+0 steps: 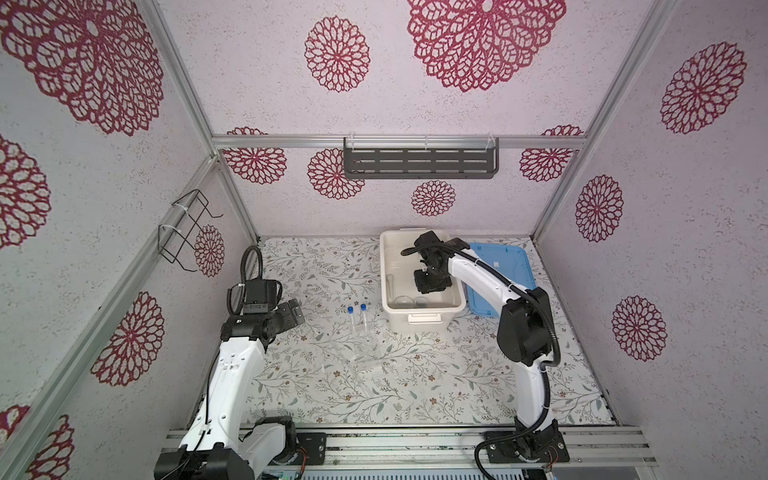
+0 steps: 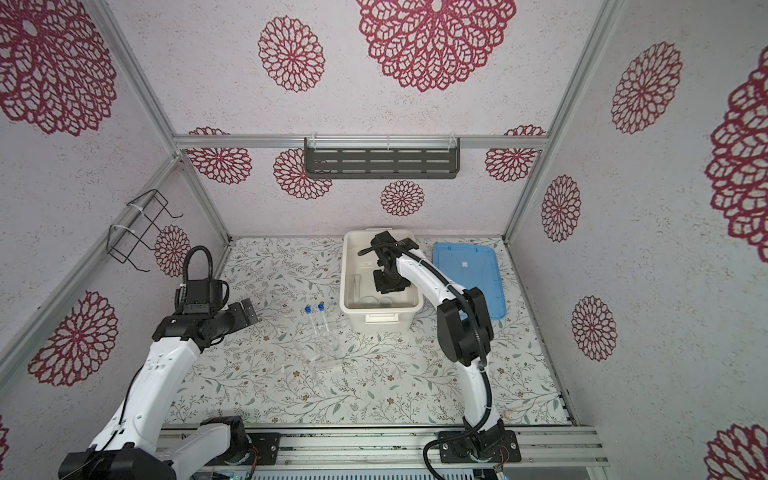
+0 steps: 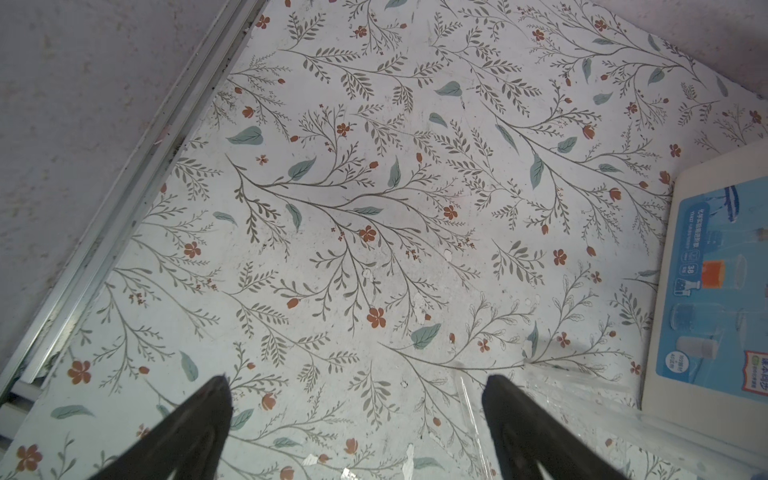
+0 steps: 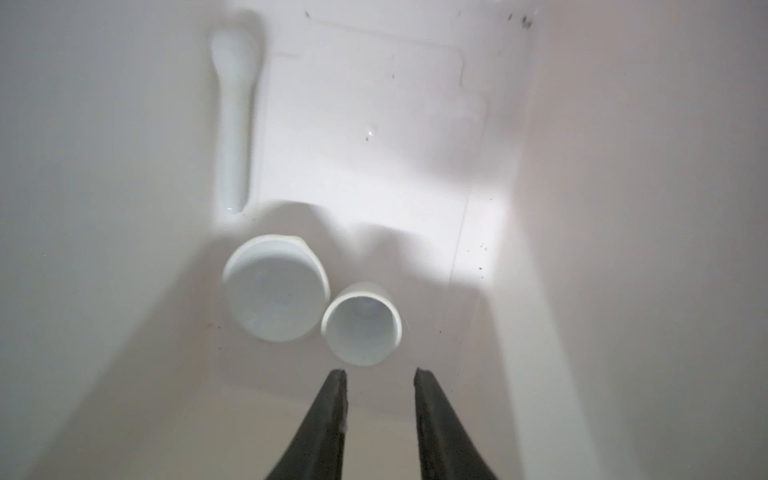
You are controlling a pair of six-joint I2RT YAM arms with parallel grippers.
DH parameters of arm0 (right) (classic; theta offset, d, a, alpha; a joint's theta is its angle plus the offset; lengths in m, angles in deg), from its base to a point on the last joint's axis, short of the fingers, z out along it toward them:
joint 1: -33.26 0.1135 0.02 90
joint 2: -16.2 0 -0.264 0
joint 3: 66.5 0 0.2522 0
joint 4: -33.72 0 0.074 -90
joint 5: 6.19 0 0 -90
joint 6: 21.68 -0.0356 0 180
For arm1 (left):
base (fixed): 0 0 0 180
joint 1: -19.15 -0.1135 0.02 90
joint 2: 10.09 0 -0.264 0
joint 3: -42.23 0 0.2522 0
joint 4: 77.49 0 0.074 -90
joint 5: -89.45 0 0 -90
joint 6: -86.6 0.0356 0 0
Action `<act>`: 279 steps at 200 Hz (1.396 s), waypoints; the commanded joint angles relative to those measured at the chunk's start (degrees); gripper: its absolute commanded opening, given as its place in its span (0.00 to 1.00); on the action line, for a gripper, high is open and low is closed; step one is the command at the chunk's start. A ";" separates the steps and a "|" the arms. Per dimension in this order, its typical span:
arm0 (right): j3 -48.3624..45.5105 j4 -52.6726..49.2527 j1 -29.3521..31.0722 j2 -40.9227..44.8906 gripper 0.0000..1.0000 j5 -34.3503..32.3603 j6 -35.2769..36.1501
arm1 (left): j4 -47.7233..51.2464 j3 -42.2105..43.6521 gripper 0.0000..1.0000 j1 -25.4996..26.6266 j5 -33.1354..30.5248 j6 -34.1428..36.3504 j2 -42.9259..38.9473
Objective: Organize the chemistry lab equipment
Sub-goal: 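Open the right gripper to drop the cup in the bin and rise, then swing the right gripper toward the clear blue-capped tubes on the table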
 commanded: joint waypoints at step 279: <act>14.36 9.21 35.18 -19.26 0.43 -8.62 -3.10 | -4.79 5.55 0.97 -22.36 24.69 -9.44 0.35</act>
